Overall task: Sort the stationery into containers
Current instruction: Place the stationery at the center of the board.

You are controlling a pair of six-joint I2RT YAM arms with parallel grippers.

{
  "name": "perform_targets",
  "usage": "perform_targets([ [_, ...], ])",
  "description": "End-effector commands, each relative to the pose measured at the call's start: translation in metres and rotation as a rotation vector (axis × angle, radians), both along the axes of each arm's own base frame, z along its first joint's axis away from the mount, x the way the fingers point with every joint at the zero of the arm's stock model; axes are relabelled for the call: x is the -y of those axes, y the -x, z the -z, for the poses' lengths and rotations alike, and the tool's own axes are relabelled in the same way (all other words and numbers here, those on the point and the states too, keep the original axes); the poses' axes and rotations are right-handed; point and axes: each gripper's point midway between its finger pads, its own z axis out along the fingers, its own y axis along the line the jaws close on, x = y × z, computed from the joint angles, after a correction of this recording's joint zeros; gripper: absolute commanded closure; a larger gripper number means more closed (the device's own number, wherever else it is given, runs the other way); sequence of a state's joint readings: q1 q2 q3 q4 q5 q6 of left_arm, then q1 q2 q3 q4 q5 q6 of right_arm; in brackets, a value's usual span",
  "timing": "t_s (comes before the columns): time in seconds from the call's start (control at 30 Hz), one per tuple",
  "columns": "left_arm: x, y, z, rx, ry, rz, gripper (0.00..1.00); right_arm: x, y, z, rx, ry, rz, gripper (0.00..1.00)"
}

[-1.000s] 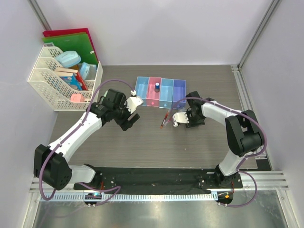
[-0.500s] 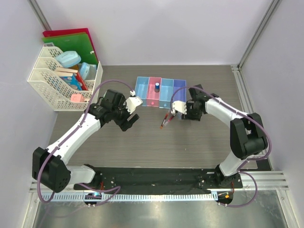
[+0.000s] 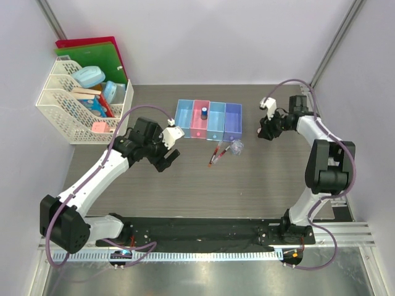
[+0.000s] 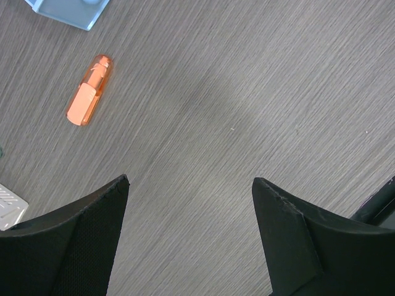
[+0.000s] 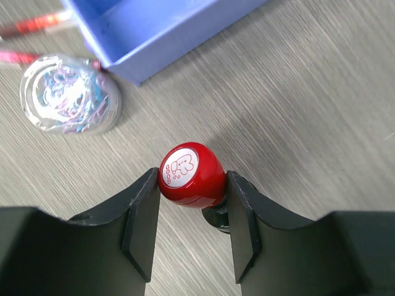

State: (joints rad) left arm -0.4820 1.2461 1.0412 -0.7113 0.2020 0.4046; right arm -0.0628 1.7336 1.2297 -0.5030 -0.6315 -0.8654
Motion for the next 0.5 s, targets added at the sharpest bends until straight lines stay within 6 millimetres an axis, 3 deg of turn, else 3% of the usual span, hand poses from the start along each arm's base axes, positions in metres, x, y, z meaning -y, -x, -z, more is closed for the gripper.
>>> perform_targets([
  [0.0,0.0,0.002,-0.008,0.014,0.019,0.006,0.19,-0.019,-0.013,-0.019,-0.031,-0.314,-0.016,0.85],
  [0.2,0.0,0.002,-0.006,0.004,0.014,0.006,0.19,-0.007,-0.023,-0.006,-0.085,-0.481,0.007,0.84],
  [0.47,0.0,0.002,-0.001,-0.008,0.012,0.009,0.18,0.003,-0.019,0.011,-0.087,-0.504,0.028,0.81],
])
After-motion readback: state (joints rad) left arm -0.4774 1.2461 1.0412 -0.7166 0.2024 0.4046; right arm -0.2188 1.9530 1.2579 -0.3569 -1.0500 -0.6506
